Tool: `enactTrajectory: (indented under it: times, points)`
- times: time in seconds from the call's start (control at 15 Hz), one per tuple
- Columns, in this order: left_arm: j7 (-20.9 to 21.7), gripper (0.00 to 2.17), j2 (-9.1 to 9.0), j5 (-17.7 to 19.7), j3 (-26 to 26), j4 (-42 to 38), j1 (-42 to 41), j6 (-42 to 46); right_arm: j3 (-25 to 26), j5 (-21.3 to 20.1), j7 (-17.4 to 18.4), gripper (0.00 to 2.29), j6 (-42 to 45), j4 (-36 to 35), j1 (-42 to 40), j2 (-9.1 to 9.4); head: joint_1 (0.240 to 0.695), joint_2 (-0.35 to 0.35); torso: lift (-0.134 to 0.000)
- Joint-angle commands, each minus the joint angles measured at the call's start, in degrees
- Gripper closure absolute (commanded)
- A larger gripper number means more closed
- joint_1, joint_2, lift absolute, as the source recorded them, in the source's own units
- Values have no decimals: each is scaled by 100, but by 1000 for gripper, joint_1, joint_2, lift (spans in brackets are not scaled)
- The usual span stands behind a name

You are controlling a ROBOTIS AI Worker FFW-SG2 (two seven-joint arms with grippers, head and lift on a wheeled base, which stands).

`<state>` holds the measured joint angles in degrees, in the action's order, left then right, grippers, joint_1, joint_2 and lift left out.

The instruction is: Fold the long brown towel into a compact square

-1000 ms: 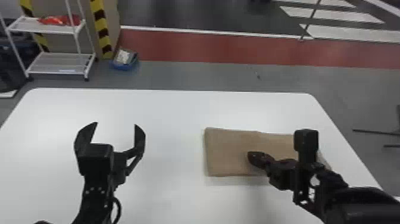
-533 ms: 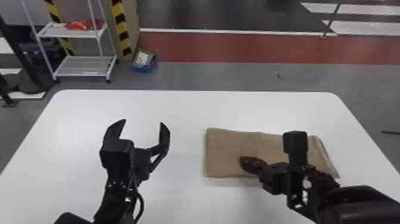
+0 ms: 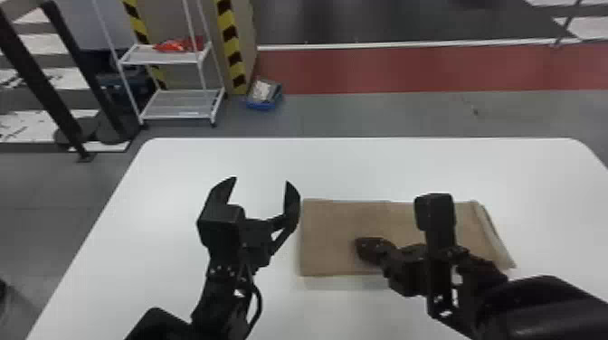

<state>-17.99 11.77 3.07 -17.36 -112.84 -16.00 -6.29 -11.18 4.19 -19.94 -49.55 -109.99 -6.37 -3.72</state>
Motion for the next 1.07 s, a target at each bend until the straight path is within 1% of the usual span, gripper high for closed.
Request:
enactTrajectory:
  times: [0.0, 0.07, 0.13, 0.2, 0.27, 0.33, 0.4, 0.47, 0.53, 0.6, 0.67, 0.73, 0.8, 0.87, 0.93, 1.0]
  points:
    - [-3, 80, 27, 18, 13, -1, 0, 0, 283, 100, -1, 1932, -16, -269, -40, -32, 695, 107, -118]
    - [-3, 80, 27, 27, 13, -1, 0, 0, 564, 214, -1, 1673, -16, -480, -128, -41, 695, 104, -118]
    - [-3, 80, 27, 27, 4, -1, 0, 0, 845, 328, -1, 1146, -16, -647, -207, -41, 695, 97, -118]
    - [6, 80, 27, 27, -31, 8, 18, 0, 1214, 408, -9, 228, 2, -831, -286, -59, 695, 82, -118]
    - [15, 90, 27, 62, -92, 52, 62, 0, 1522, 434, -18, -1, 2, -884, -321, -111, 695, 62, -118]
    - [50, 134, 9, 89, -180, 113, 132, 0, 1812, 522, -18, -1, 2, -893, -313, -199, 695, 12, -118]
    - [147, 306, -8, 124, -286, 166, 185, 0, 2102, 636, -27, 26, 2, -858, -313, -375, 695, -17, -118]
    - [463, 799, -17, 168, -338, 219, 237, -141, 2366, 689, -36, 63, 2, -788, -313, -498, 695, -55, -118]
    - [657, 1457, -35, 343, -400, 272, 308, -404, 2559, 706, -53, 63, 19, -700, -286, -568, 695, -90, -118]
    - [727, 1953, -61, 563, -444, 333, 396, -668, 2761, 706, -133, 63, 19, -550, -216, -665, 695, -136, -118]
    - [903, 1970, -70, 660, -505, 430, 457, -721, 2831, 715, -212, 63, 54, -383, -154, -814, 695, -211, -118]
    - [999, 1970, -79, 686, -567, 509, 527, -721, 2902, 750, -256, 63, 89, -251, -111, -902, 695, -243, -118]
    - [1131, 1970, -96, 695, -628, 606, 607, -721, 2990, 838, -396, 63, 89, -120, -40, -946, 695, -266, -118]
    - [1316, 1970, -114, 695, -664, 693, 677, -738, 3034, 882, -449, 63, 89, -14, 4, -981, 695, -290, -118]
    - [1412, 1970, -114, 695, -716, 764, 730, -809, 3051, 865, -467, 63, 89, 65, 56, -981, 695, -321, -118]
    - [1518, 1970, -123, 695, -743, 843, 774, -932, 3051, 856, -484, 63, 89, 170, 109, -981, 695, -333, -118]
